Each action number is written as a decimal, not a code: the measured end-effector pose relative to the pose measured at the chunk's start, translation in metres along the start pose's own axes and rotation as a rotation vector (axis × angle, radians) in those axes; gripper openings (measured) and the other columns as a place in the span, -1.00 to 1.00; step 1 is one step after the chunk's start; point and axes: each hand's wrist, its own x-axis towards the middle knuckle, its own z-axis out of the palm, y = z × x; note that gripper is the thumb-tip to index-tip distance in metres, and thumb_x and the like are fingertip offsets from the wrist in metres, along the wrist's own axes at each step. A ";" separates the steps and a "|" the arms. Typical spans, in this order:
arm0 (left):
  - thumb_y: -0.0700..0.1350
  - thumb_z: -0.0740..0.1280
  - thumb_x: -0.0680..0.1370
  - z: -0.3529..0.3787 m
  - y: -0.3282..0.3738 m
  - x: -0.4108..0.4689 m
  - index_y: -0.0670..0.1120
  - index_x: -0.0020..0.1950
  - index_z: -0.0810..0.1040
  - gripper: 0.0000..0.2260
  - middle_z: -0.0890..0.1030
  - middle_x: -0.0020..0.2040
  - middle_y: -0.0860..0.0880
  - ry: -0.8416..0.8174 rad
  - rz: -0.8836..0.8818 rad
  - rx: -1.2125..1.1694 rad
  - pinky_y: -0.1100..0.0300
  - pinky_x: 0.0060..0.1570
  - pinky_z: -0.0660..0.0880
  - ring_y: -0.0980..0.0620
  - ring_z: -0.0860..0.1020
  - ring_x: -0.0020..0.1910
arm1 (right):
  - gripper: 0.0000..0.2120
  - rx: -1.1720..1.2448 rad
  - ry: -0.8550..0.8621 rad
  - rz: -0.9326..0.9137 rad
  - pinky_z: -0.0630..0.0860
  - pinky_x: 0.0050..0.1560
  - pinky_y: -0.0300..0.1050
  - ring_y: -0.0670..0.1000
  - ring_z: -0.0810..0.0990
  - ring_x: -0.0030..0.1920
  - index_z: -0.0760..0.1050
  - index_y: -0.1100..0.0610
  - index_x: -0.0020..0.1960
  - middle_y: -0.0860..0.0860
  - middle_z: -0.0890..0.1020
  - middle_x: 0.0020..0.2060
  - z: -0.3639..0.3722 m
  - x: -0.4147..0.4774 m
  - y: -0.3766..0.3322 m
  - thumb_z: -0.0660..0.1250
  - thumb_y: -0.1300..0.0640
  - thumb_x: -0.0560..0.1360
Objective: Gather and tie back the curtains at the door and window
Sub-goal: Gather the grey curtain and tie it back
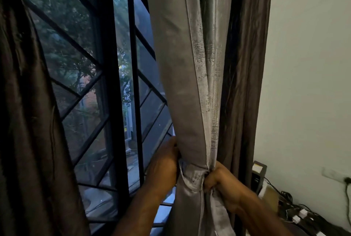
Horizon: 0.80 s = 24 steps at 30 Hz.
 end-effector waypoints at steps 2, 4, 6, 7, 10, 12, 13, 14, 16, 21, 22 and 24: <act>-0.32 0.14 0.64 0.000 -0.007 0.001 -0.17 0.21 0.57 -0.74 0.52 -0.08 0.28 -0.009 0.026 0.027 0.62 -0.12 0.35 0.56 0.49 -0.12 | -0.49 0.025 0.017 -0.016 0.61 -0.25 -0.11 0.11 0.72 -0.23 0.72 0.22 -0.09 0.16 0.72 -0.26 0.000 -0.002 0.004 0.21 0.41 0.05; -0.29 0.22 0.59 -0.003 -0.007 0.002 -0.14 0.21 0.56 -0.75 0.60 -0.01 0.18 0.013 0.112 0.055 0.47 0.03 0.43 0.32 0.58 0.05 | -0.49 0.061 0.019 -0.041 0.62 -0.26 -0.11 0.12 0.73 -0.21 0.73 0.20 -0.08 0.17 0.73 -0.24 0.003 -0.004 0.006 0.19 0.40 0.08; -0.14 0.27 0.56 -0.007 -0.005 0.002 0.04 0.20 0.52 -0.77 0.55 0.01 0.30 0.087 0.234 0.068 0.40 0.06 0.46 0.29 0.57 0.08 | -0.47 0.106 0.030 -0.081 0.62 -0.25 -0.09 0.14 0.73 -0.17 0.71 0.23 -0.04 0.19 0.73 -0.21 0.006 -0.005 0.010 0.18 0.40 0.09; -0.12 0.28 0.55 -0.009 -0.003 0.001 0.09 0.17 0.49 -0.78 0.53 -0.05 0.32 0.140 0.301 0.144 0.41 -0.02 0.48 0.31 0.57 0.01 | -0.46 0.125 0.046 -0.101 0.62 -0.24 -0.07 0.16 0.73 -0.15 0.70 0.25 -0.02 0.21 0.73 -0.19 0.007 -0.004 0.012 0.18 0.41 0.09; -0.27 0.37 0.48 -0.008 -0.008 0.000 0.03 0.00 0.58 -0.79 0.65 -0.09 0.00 0.238 0.336 0.296 0.12 -0.11 0.55 -0.02 0.61 -0.04 | -0.46 0.142 0.098 -0.137 0.63 -0.18 -0.01 0.23 0.72 -0.10 0.68 0.30 -0.02 0.28 0.71 -0.15 0.008 -0.002 0.015 0.18 0.42 0.07; -0.31 0.36 0.52 -0.006 -0.006 0.000 -0.02 -0.02 0.62 -0.81 0.64 -0.04 0.10 0.204 0.202 0.066 0.19 0.02 0.54 0.13 0.60 0.06 | -0.48 0.123 0.109 -0.144 0.63 -0.18 0.00 0.24 0.71 -0.11 0.68 0.31 -0.03 0.30 0.71 -0.15 0.008 -0.001 0.015 0.18 0.43 0.08; -0.34 0.34 0.53 -0.004 -0.003 -0.001 0.02 -0.03 0.61 -0.75 0.59 -0.05 0.22 0.180 0.167 0.009 0.35 0.02 0.50 0.31 0.56 0.04 | -0.49 0.114 0.111 -0.143 0.62 -0.21 -0.01 0.24 0.70 -0.14 0.68 0.31 -0.04 0.30 0.70 -0.17 0.009 -0.001 0.015 0.18 0.44 0.09; -0.37 0.33 0.53 -0.003 0.002 -0.003 0.05 -0.04 0.61 -0.70 0.55 -0.06 0.28 0.187 0.185 0.038 0.48 -0.02 0.44 0.40 0.54 -0.01 | -0.50 0.111 0.115 -0.142 0.61 -0.23 -0.02 0.23 0.69 -0.17 0.67 0.32 -0.05 0.29 0.69 -0.20 0.009 0.000 0.015 0.18 0.45 0.09; -0.37 0.30 0.54 0.000 0.004 -0.009 0.12 0.00 0.56 -0.65 0.51 -0.06 0.31 0.221 0.229 0.119 0.57 -0.04 0.39 0.38 0.52 -0.07 | -0.51 0.119 0.135 -0.146 0.62 -0.25 -0.03 0.22 0.69 -0.20 0.66 0.35 -0.07 0.29 0.68 -0.22 0.009 0.000 0.016 0.17 0.45 0.08; -0.41 0.31 0.52 -0.009 0.002 -0.012 0.05 0.12 0.60 -0.62 0.69 0.02 0.14 -0.115 -0.022 -0.102 0.31 0.01 0.57 0.29 0.62 -0.01 | -0.55 0.055 0.227 -0.161 0.60 -0.17 0.05 0.26 0.67 -0.17 0.66 0.34 -0.09 0.33 0.68 -0.18 0.005 0.000 0.018 0.21 0.42 0.08; -0.43 0.29 0.52 -0.012 0.004 -0.013 0.03 0.14 0.62 -0.60 0.69 0.03 0.16 -0.184 -0.049 -0.119 0.35 -0.01 0.56 0.29 0.63 0.01 | -0.57 0.029 0.244 -0.168 0.60 -0.16 0.06 0.26 0.67 -0.17 0.66 0.31 -0.09 0.33 0.69 -0.17 0.005 0.000 0.018 0.22 0.41 0.09; -0.44 0.29 0.51 -0.017 0.007 -0.016 0.06 0.10 0.65 -0.57 0.70 -0.03 0.23 -0.259 -0.093 -0.131 0.50 -0.11 0.48 0.31 0.62 -0.01 | -0.56 -0.010 0.262 -0.182 0.62 -0.15 0.06 0.25 0.69 -0.15 0.69 0.26 -0.07 0.33 0.71 -0.14 0.004 -0.001 0.018 0.23 0.40 0.12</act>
